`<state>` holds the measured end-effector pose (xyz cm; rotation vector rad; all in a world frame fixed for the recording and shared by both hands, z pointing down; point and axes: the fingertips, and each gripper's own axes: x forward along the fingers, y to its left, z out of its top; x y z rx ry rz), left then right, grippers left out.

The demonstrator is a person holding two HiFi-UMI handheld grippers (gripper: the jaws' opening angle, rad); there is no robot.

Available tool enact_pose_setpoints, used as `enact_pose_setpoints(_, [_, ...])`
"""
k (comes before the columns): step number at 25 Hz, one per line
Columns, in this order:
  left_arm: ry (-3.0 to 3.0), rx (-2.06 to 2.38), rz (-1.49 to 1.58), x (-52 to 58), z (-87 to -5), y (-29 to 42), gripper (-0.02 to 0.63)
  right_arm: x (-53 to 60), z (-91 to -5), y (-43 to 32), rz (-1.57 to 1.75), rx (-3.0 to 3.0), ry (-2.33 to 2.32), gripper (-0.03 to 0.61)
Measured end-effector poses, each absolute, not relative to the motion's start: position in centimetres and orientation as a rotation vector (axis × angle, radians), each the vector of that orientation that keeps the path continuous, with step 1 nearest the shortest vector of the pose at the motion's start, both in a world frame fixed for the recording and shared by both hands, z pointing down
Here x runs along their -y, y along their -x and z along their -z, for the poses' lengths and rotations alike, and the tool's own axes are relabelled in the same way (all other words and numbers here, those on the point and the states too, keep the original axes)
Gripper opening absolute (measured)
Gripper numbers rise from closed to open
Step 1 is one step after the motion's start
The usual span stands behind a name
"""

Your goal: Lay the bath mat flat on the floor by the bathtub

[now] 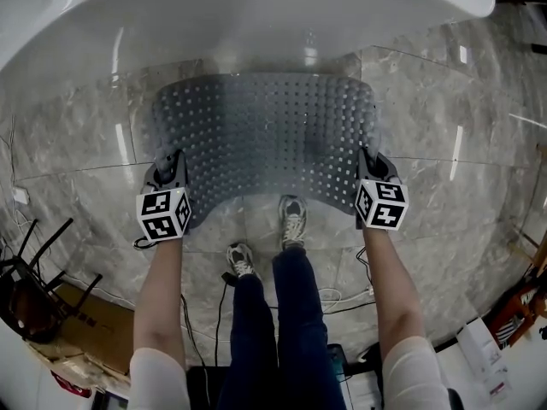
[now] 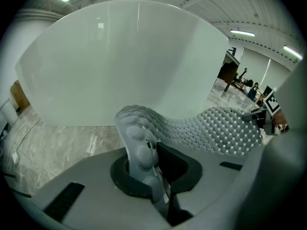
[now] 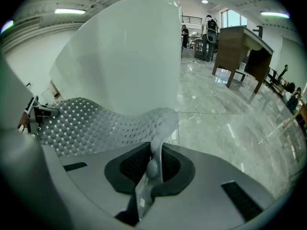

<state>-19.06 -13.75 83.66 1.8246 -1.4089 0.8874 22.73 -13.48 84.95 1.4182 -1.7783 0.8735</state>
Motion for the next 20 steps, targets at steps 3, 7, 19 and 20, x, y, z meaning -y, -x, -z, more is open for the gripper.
enact_pose_setpoints(3, [-1.814,1.412,-0.907,13.8,-85.0,19.4,0.043,13.9,-86.1,-22.6,-0.862,1.777,-1.408,0.037])
enact_pose_setpoints(7, [-1.817,1.409,-0.932,14.2,-86.7,19.6,0.043,14.4,-87.7,-22.4,-0.853,1.776,-1.400,0.037])
enact_pose_setpoints(19, [-1.825,1.385,-0.990,15.0,-91.9,18.7,0.043,14.8,-92.6,-23.1,-0.836,1.739,-1.397,0.037])
enact_pose_setpoints(20, [-1.818,1.383,-0.996,14.9,-92.3,18.6,0.043,14.8,-92.9,-23.2,-0.825,1.736,-1.391,0.037])
